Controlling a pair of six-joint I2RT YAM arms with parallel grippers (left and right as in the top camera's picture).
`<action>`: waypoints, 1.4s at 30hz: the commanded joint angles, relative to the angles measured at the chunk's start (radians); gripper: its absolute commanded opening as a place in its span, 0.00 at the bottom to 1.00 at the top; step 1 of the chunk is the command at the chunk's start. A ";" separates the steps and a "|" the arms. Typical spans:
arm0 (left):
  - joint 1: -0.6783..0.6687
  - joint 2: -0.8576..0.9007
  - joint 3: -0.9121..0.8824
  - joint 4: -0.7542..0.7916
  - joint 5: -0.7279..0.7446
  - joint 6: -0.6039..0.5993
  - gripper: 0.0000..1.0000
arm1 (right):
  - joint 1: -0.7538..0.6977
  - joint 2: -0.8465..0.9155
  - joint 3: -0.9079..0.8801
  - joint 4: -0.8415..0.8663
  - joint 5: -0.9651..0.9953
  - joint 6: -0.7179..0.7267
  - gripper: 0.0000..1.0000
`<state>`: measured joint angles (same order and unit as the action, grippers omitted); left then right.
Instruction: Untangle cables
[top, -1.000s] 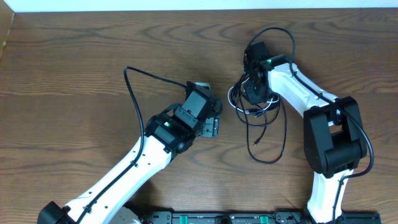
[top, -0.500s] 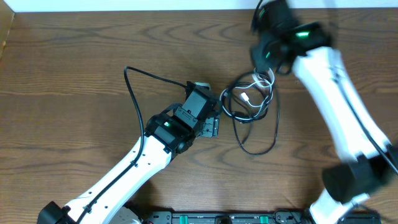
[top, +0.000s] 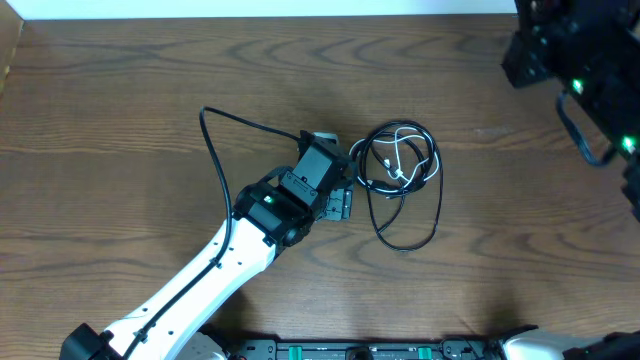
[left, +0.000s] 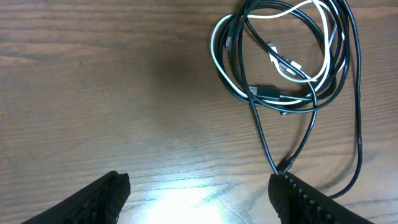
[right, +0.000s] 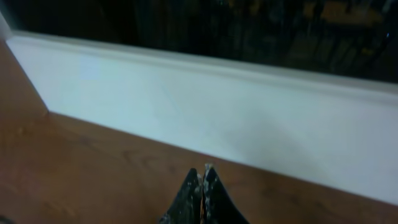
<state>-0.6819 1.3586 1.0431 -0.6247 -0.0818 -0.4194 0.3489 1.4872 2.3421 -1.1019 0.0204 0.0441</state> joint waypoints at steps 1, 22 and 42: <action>0.003 0.000 0.006 -0.003 -0.016 -0.005 0.77 | -0.003 0.054 -0.038 -0.066 -0.004 0.010 0.01; 0.084 0.136 0.006 0.172 0.103 0.347 0.88 | 0.003 0.518 -0.502 -0.084 -0.134 0.146 0.58; 0.092 0.248 0.006 0.193 0.212 0.587 0.74 | 0.048 0.566 -0.741 0.149 -0.157 0.282 0.61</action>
<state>-0.5907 1.6016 1.0431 -0.4267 0.1226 0.2276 0.3958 2.0449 1.6451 -0.9749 -0.1417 0.2584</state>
